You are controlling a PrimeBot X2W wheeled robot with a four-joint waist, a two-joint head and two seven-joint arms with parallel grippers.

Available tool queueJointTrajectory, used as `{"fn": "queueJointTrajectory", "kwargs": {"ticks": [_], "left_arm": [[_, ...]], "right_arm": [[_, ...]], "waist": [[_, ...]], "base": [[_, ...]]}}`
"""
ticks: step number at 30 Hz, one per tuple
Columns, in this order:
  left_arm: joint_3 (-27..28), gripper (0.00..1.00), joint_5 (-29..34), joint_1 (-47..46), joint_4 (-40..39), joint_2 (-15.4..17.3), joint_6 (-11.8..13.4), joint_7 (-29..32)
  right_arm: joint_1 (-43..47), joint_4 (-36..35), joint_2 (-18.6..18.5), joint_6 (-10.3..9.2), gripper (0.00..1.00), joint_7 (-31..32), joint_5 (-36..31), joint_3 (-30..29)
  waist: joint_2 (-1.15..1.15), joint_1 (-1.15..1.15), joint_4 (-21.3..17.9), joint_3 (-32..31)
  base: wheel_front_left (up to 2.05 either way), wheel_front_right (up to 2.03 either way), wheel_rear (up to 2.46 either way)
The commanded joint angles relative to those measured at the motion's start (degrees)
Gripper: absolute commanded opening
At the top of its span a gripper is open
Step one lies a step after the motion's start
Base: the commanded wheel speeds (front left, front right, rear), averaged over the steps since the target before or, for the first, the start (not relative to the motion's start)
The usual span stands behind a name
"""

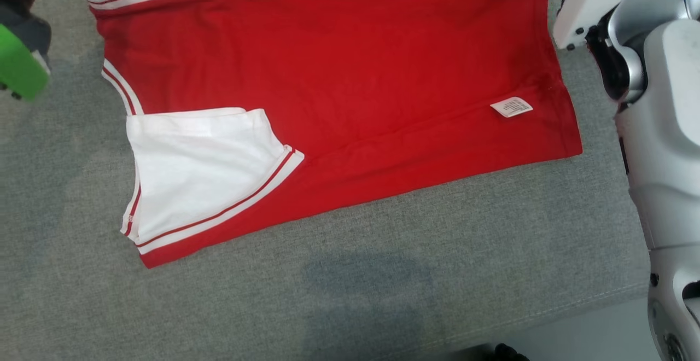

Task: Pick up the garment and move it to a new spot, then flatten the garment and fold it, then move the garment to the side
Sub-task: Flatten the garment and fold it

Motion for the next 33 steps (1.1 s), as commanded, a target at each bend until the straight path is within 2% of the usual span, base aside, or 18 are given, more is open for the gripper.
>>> {"fn": "queueJointTrajectory", "kwargs": {"ticks": [1,8,13,17,22,33], "left_arm": [[0.13,0.0,-0.35,0.99,-0.36,0.67,0.12,-0.59],[0.15,0.0,-1.29,10.41,-8.33,6.76,0.12,-3.91],[0.32,0.0,-3.28,16.25,-12.25,8.7,0.12,-4.58],[0.72,0.0,-5.57,21.49,-14.53,8.76,0.19,-4.68],[5.18,0.0,-7.68,31.22,-15.74,5.96,0.18,-4.73],[15.09,0.0,-3.47,47.25,-9.39,-3.42,0.15,-4.74]], "right_arm": [[1.21,-0.39,-0.47,-0.05,0.0,-0.13,0.48,0.14],[10.75,-7.64,-4.85,-0.05,0.0,0.66,5.93,0.64],[18.32,-13.16,-6.89,-0.05,0.0,2.21,8.19,-0.91],[23.63,-16.82,-7.06,-0.05,0.0,3.63,9.17,-1.55],[30.14,-20.17,-6.31,-0.05,0.0,4.78,9.97,-2.51],[35.88,-18.76,-4.81,-0.05,0.0,5.53,9.22,-5.06]], "waist": [[0.0,0.0,0.67,-1.37],[0.0,0.0,1.73,-4.67],[0.0,0.0,3.05,-6.41],[0.0,0.0,3.59,-7.1],[0.0,0.0,4.11,-7.52],[0.0,0.0,4.76,-8.26]], "base": [[0.0,0.0,0.0],[0.0,0.0,0.0],[0.0,0.0,0.0],[0.0,0.0,0.0],[0.0,0.0,0.0],[0.0,0.0,0.0]]}}
